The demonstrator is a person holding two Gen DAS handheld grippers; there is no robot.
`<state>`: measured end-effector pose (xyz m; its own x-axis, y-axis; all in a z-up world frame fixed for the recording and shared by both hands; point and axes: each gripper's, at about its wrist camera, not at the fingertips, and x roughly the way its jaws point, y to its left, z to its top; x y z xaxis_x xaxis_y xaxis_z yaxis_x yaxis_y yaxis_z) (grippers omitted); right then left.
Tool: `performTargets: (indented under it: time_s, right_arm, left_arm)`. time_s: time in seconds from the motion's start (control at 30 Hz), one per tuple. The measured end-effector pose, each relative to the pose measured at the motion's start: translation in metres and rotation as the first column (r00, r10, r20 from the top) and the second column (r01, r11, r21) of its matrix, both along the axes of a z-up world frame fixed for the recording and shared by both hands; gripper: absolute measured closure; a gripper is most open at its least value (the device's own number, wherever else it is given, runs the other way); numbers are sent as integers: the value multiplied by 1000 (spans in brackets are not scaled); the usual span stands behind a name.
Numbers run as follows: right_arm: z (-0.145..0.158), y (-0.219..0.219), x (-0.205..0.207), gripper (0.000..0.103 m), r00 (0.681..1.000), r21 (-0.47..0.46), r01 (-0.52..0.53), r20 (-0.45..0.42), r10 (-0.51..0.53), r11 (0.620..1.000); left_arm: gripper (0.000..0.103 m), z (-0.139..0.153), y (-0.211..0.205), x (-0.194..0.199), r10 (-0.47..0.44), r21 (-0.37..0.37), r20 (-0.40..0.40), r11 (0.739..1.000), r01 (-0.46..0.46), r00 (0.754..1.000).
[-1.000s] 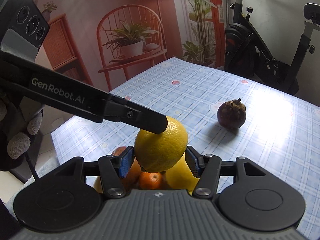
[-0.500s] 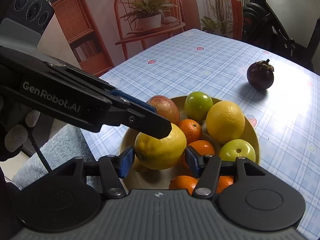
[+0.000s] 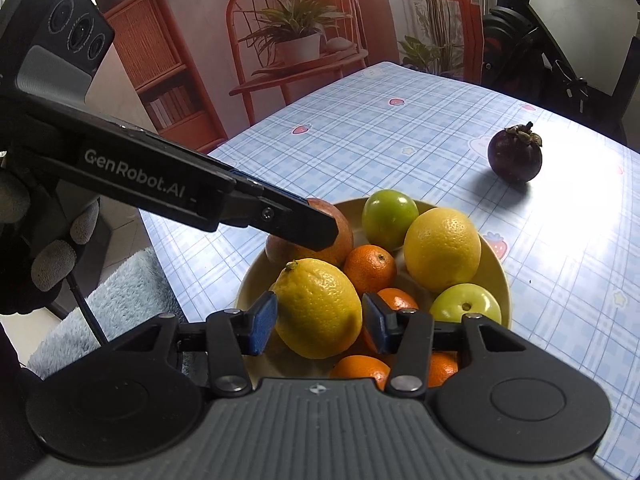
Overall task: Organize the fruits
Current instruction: 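Lower the lemon into the bowl and open the right tool, then grasp the dark purple mangosteen with the right tool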
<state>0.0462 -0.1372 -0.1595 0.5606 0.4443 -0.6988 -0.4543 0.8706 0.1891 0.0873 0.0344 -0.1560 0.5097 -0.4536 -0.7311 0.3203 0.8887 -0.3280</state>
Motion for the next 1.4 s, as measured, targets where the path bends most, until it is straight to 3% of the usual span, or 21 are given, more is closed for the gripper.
performTargets:
  time_s: [0.27,0.5,0.73,0.9,1.07,1.17,1.4]
  right_arm:
    - [17,-30,8,53,991,14,107,74,-108,994]
    - [38,-68,32,53,953,4,246,183,-243,969]
    - [33,-85,67,52,934,-10,280,233,-270,960]
    - [19,-94,91,52,931,6,285,238,-278,959]
    - [3,-98,119,48,939,11,275,213,-271,961]
    - [-6,-96,134,43,946,1,256,208,-250,967]
    - [-24,-92,164,42,962,-3,214,175,-210,977]
  left_arm:
    - [70,15,4,15,48,6,62,999,-48,997]
    - [70,32,0,49,80,47,140,995,-87,987]
    - [69,31,-12,89,89,56,173,993,-100,981]
    - [67,19,-19,118,80,52,174,995,-90,982]
    - [52,4,-25,149,82,32,149,996,-88,985]
    - [51,-5,-30,167,67,6,121,998,-69,990]
    - [51,-26,-47,195,20,-10,45,1000,-19,999]
